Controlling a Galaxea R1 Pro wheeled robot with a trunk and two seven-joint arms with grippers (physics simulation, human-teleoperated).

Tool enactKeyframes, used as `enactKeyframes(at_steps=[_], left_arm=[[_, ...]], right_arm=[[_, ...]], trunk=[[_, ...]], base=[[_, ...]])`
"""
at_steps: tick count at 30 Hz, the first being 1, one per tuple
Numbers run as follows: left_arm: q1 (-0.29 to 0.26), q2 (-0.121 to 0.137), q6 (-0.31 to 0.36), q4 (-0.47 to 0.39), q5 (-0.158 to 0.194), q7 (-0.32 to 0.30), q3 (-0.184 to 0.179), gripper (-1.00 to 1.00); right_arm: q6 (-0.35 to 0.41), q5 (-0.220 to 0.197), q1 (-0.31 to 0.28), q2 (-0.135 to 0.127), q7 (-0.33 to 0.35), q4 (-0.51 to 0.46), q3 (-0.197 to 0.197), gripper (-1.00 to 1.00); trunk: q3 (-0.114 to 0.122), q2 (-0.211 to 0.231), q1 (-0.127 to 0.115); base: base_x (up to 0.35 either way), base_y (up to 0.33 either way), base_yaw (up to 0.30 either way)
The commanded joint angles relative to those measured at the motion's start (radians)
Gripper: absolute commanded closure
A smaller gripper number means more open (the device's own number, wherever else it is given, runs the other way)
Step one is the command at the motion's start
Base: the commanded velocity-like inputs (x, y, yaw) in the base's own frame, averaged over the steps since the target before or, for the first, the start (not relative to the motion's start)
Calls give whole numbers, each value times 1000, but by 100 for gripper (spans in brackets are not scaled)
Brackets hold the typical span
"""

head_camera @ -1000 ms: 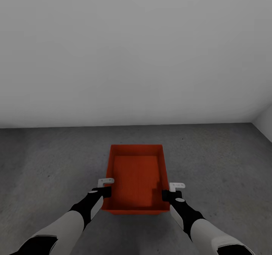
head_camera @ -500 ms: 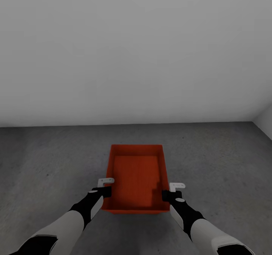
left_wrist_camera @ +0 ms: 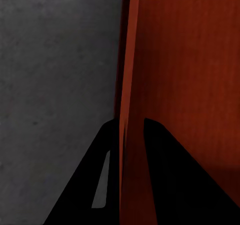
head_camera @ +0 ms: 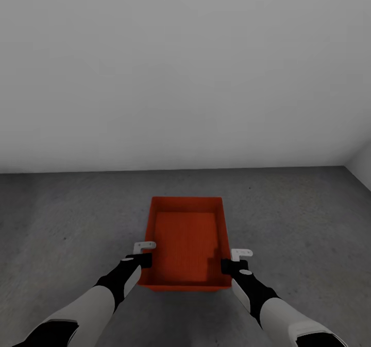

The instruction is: Move the two storage containers from the living room to the garage. In the garage, place one container on the floor and stack the other container on top of it (either order is fine).

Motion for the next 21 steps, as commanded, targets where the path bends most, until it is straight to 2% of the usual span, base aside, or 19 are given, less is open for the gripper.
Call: enactKeyframes(at_steps=[1, 16, 17, 18, 21], left_arm=[[2, 0, -26, 7, -21, 22, 30, 100], [2, 2, -27, 1, -26, 19, 28, 100], [2, 3, -27, 1, -26, 19, 28, 100], [2, 2, -25, 3, -26, 20, 28, -100], [2, 3, -25, 7, -25, 22, 29, -100]], right_arm=[[-2, -1, 1, 0, -7, -1, -26, 100], [-5, 2, 1, -1, -4, -2, -25, 100], [-5, 2, 1, -1, -3, -2, -26, -100], [-2, 1, 1, -4, 3, -2, -26, -100], [-1, 0, 1, -5, 2, -2, -27, -100]], trunk=[[-1, 0, 9], [-1, 0, 9], [-1, 0, 9], [-1, 0, 9], [-1, 0, 9]], base=[[0, 0, 0], [0, 0, 0], [0, 0, 0], [0, 0, 0], [0, 0, 0]])
